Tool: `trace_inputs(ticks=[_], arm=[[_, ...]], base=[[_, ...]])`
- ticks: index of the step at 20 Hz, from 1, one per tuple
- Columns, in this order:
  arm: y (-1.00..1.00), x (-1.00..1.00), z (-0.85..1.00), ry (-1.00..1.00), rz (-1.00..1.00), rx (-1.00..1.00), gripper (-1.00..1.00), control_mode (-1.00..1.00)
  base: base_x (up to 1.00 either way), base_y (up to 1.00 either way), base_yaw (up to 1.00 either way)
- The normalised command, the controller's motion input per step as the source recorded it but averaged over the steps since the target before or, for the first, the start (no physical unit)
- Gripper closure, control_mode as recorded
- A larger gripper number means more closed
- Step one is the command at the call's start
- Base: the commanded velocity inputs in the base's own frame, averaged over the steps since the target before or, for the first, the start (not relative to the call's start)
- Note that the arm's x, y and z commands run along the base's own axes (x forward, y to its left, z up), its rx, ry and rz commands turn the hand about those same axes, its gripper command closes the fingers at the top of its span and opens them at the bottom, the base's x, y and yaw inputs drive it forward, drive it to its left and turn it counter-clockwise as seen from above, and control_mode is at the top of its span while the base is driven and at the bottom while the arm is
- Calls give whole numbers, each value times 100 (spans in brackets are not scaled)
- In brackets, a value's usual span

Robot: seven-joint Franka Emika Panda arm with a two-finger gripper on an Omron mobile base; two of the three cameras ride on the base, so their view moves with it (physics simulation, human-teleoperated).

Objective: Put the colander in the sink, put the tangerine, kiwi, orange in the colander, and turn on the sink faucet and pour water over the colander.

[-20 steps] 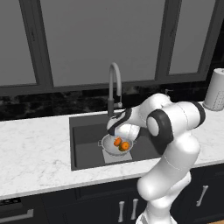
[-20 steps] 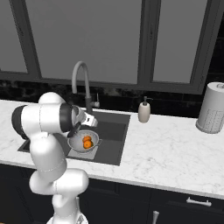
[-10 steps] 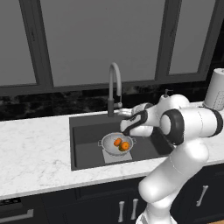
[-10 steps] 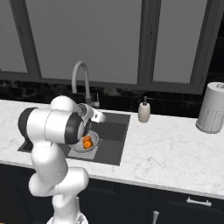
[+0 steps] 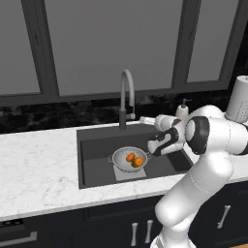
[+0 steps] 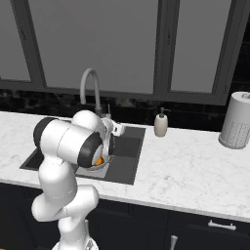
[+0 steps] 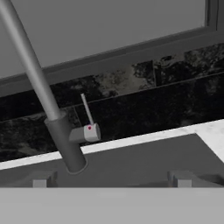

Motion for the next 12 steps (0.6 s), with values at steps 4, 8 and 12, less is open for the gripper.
trace_inputs(ticks=[4,8,12], arm=[[-1,-1,4,-25,0,-1,-100,-100],[0,0,8,-10,-3,-1,-100,-100],[0,5,9,-3,-7,0,-100,-100]], base=[[0,0,0],[0,0,0],[0,0,0]])
